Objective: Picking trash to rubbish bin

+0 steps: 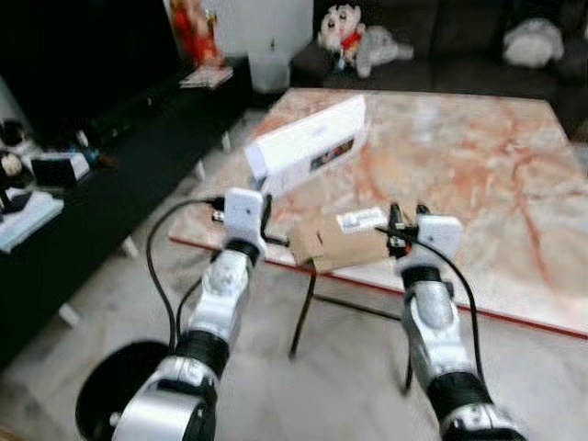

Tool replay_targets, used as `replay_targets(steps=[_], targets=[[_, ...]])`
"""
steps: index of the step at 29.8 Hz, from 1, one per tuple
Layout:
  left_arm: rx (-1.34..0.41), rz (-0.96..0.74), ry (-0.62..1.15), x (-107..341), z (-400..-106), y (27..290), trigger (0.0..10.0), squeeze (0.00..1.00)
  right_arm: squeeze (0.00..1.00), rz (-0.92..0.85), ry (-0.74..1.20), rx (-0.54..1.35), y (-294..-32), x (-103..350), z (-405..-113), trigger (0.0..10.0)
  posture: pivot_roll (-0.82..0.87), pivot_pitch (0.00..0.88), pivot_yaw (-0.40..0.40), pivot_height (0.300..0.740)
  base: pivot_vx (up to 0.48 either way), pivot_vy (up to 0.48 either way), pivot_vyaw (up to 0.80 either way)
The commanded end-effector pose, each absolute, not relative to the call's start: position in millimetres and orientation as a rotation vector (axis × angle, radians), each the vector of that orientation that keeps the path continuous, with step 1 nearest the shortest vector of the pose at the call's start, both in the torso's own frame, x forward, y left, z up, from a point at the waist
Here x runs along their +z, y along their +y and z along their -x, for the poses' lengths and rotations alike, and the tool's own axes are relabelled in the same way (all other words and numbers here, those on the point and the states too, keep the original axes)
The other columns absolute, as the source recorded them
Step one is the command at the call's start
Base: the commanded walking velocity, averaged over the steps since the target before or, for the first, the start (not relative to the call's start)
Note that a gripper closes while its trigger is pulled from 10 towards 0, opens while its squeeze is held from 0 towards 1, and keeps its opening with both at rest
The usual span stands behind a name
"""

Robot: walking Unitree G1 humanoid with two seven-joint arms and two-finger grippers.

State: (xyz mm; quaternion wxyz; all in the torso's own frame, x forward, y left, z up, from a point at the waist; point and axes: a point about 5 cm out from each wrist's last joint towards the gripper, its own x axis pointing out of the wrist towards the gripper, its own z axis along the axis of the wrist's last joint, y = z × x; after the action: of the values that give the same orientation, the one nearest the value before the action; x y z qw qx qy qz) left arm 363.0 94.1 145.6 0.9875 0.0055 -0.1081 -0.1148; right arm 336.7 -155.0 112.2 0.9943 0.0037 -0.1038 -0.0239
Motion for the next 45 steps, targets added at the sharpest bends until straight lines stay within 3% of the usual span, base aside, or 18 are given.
replay_targets(steps=[1, 45], targets=[[-0.222, 0.004, -0.244, 151.6, -364.4, 96.6, 10.0, 0.0, 0.0, -0.016, -0.227, -0.044, -152.3, 117.2, -338.7, 10.0, 0.16, 0.0, 0.067, 0.74, 0.0, 0.0, 0.0], [-0.214, 0.007, -0.245, 152.1, -364.1, 98.3, 10.0, 0.0, 0.0, -0.01, -0.22, -0.024, -149.7, 116.3, -338.5, 10.0, 0.16, 0.0, 0.063, 0.74, -0.068, 0.0, 0.0]])
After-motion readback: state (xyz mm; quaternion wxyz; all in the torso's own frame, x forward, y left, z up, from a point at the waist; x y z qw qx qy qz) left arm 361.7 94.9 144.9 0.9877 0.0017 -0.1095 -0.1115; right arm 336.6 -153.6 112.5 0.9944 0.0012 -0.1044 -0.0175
